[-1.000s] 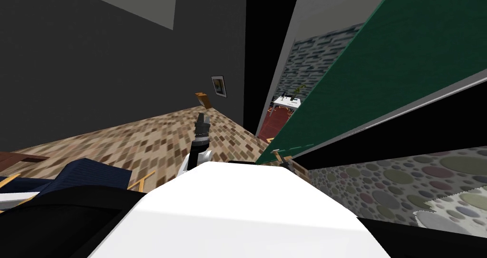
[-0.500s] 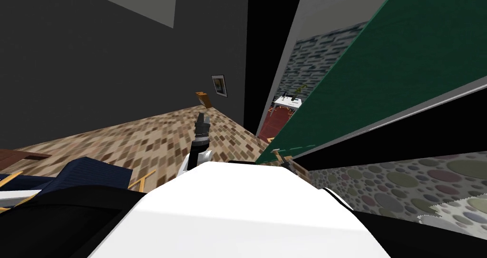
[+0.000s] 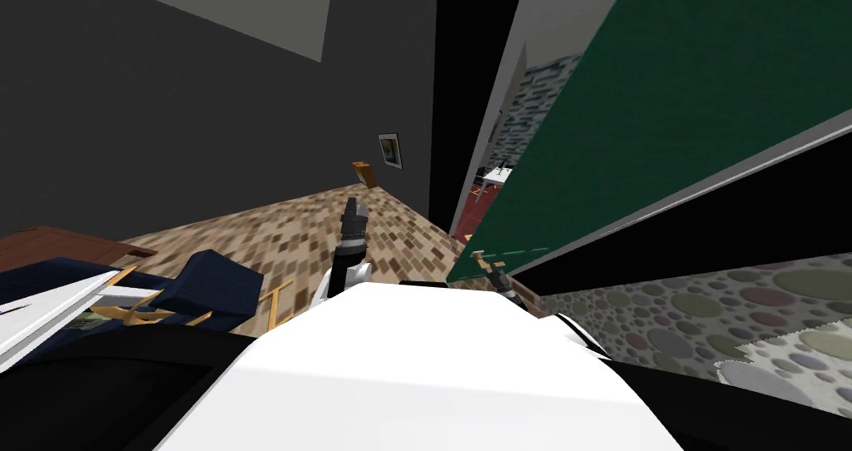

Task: Pull the door open

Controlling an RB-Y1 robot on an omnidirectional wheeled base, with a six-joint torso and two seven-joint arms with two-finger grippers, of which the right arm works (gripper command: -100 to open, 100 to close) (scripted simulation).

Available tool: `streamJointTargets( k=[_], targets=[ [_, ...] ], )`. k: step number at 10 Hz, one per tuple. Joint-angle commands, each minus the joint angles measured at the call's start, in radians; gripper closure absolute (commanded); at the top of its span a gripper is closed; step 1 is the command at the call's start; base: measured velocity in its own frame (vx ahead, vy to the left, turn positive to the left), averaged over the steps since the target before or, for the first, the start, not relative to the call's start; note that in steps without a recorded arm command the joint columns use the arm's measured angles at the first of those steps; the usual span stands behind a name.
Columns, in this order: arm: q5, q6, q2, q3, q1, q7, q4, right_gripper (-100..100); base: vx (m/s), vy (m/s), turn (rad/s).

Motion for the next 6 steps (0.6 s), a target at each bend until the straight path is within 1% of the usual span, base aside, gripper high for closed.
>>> streamJointTargets(
  k=[1,2,3,4,5,6],
  targets=[
    [-0.001,0.015,-0.008,-0.001,0.050,0.006,-0.001,100,-0.008,-0.002,0.103],
    [-0.001,0.000,-0.008,-0.001,0.023,0.006,0.001,100,0.039,0.024,0.069],
    [-0.001,0.015,-0.008,-0.001,0.078,0.006,-0.001,100,0.038,0.024,-0.022],
    [-0.001,0.015,-0.008,-0.001,0.078,0.006,-0.001,100,0.029,0.024,-0.011],
    [-0.005,0.031,-0.007,-0.004,0.072,0.005,-0.008,100,-0.103,-0.012,0.174],
    [-0.006,0.036,-0.006,-0.005,0.070,0.005,-0.010,100,-0.198,-0.069,0.180]
  ],
)
